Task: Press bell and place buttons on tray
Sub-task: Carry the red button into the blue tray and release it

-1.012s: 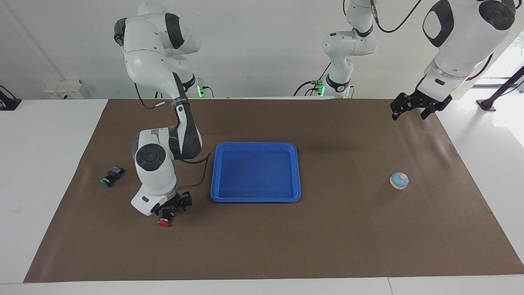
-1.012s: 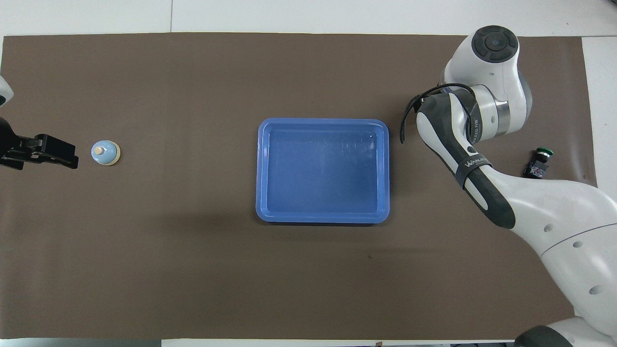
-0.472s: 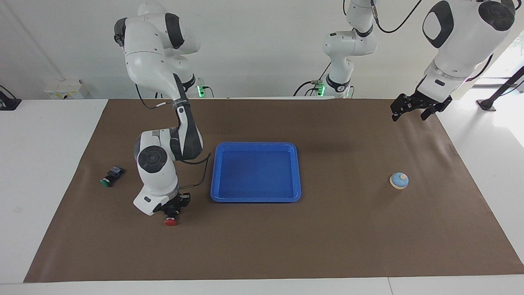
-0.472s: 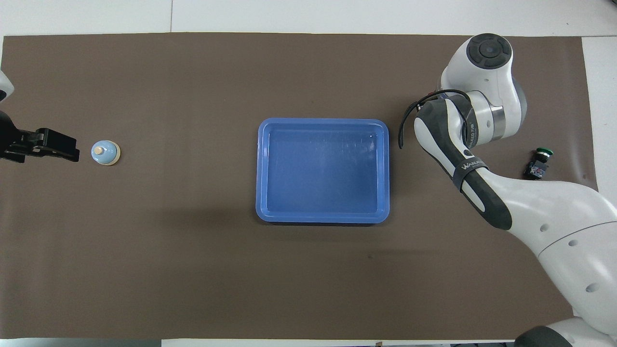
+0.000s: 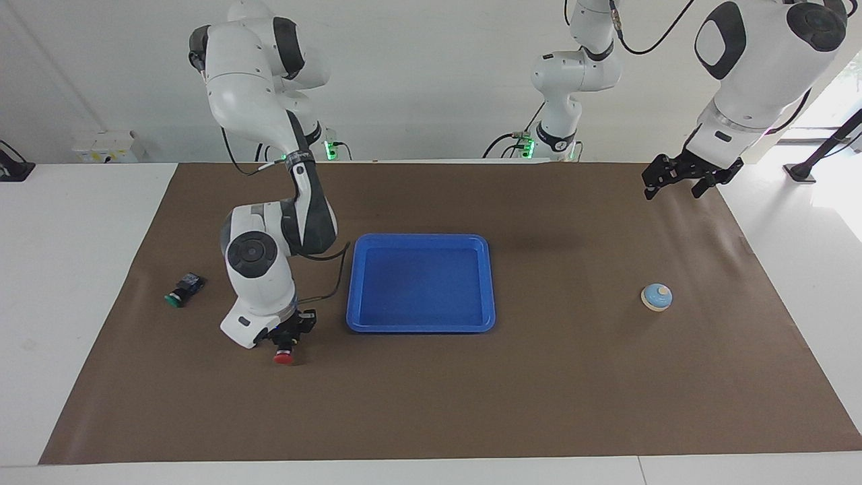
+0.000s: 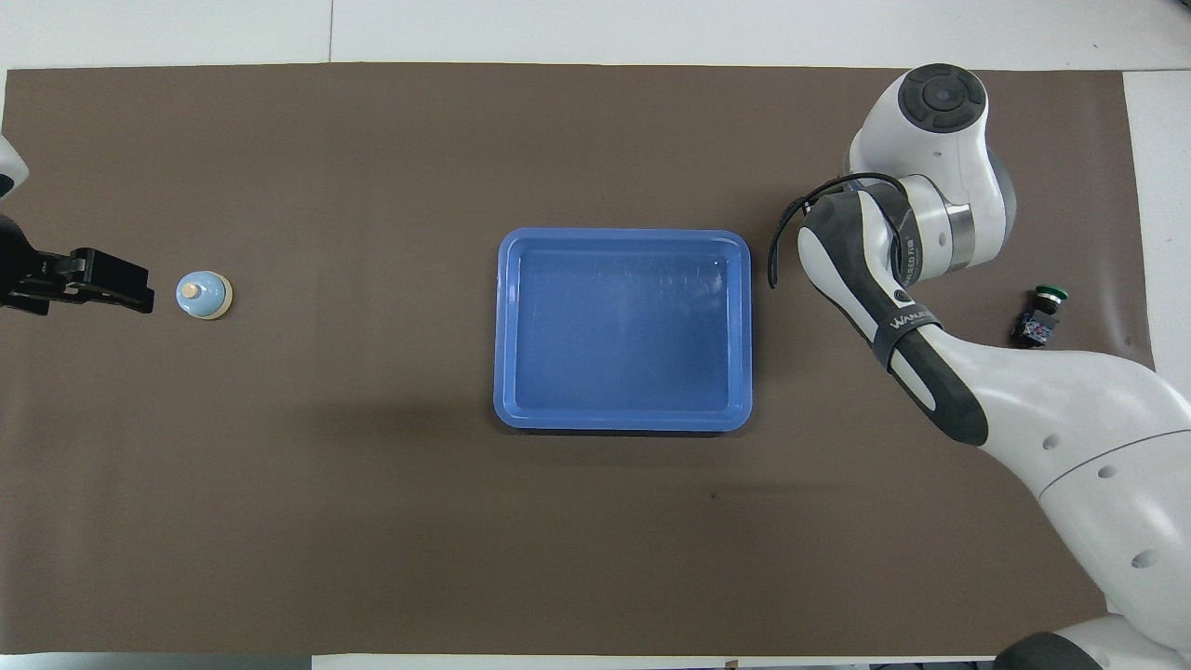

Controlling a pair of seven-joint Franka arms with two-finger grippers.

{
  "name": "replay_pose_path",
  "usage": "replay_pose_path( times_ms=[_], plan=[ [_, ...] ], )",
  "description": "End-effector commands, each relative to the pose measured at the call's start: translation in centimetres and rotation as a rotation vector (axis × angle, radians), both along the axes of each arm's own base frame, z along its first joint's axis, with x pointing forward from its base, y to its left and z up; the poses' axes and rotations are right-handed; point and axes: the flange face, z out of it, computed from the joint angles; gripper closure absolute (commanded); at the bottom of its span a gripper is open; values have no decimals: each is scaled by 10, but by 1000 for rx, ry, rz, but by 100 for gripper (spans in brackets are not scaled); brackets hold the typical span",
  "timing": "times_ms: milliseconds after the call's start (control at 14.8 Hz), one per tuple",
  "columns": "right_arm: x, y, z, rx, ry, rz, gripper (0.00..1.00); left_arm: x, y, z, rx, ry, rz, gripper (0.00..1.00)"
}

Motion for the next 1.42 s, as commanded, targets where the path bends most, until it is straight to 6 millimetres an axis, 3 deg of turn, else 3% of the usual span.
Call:
replay_pose_path(
  times_ms=[0, 202, 405, 810, 1148, 1215, 1282, 1350],
  plan=[
    [-10, 54, 38, 8, 28, -107, 100, -5, 0, 2, -1, -6, 9, 0],
    [-35, 138, 42, 49, 33, -233, 100, -5, 2, 1, -1, -2, 14, 0],
    [-56, 167, 28, 53, 21, -253, 100, -5, 3, 1, -1, -2, 16, 0],
    [-119, 184, -31, 64, 4, -194, 100, -5, 6, 1, 1, -2, 22, 0],
    [-122, 183, -32, 58, 12, -192, 100, -5, 6, 1, 1, -2, 22, 0],
    [-122, 183, -32, 57, 14, -195, 93, -5, 6, 1, -1, -2, 22, 0],
    [-122, 183, -32, 59, 10, -198, 2, -5, 6, 1, 1, -2, 22, 0],
    [-122, 184, -29, 55, 15, -201, 0, -5, 6, 1, -1, -2, 22, 0]
  ],
)
